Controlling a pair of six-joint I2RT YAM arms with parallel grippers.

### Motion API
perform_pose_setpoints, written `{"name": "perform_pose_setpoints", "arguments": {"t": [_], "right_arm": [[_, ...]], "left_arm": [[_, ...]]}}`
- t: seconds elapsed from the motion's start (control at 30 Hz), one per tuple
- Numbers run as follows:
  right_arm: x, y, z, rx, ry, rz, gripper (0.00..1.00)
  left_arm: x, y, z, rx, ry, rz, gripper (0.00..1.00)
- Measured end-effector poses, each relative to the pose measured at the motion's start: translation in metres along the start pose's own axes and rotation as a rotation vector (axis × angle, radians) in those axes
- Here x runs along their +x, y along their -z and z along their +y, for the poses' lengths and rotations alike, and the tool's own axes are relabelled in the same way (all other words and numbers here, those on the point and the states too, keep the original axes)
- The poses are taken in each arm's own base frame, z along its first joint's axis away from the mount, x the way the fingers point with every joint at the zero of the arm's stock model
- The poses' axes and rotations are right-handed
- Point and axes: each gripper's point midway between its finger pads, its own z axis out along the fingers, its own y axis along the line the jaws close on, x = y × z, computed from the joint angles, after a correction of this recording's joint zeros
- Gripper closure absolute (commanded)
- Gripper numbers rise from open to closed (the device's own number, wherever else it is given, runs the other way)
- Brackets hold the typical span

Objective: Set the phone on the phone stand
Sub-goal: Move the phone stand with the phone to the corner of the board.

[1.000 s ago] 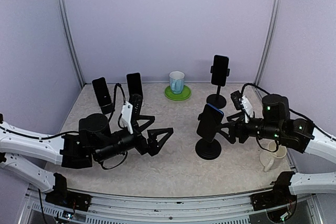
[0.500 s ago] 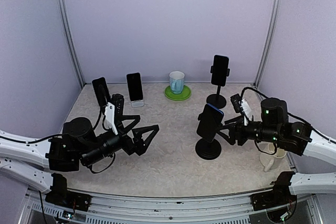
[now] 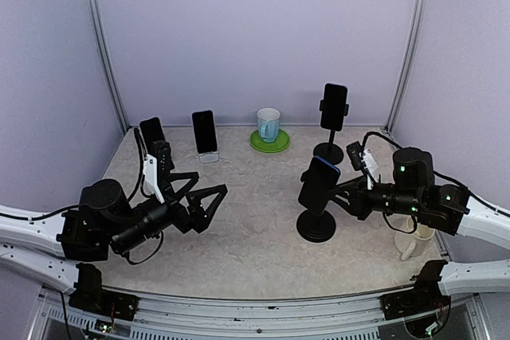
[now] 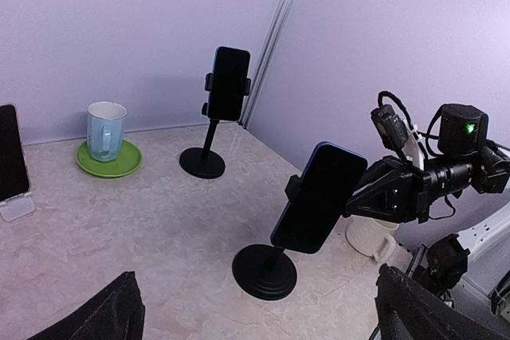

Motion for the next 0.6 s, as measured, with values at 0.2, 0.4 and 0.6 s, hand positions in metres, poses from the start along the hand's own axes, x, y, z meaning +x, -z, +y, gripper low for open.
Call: {"name": "perform_pose_setpoints", "arguments": {"t": [0.2, 0.4, 0.6], "right_arm": [[0.000, 0.000, 0.001, -0.004, 0.002, 0.001, 1.00], [-0.001, 0.000, 0.001, -0.001, 0.006, 0.002, 1.00], [-0.005, 0.000, -0.001, 0.019, 0.043, 0.034, 1.00]], "left_arm": [[-0.003, 0.003, 0.005, -0.016, 0.003, -0.011, 0.01], [-0.006, 0.005, 0.006, -0.020, 0.006, -0.020, 0.01], [-0.011, 0.011, 0.008, -0.025, 0.008, -0.026, 0.01]]}}
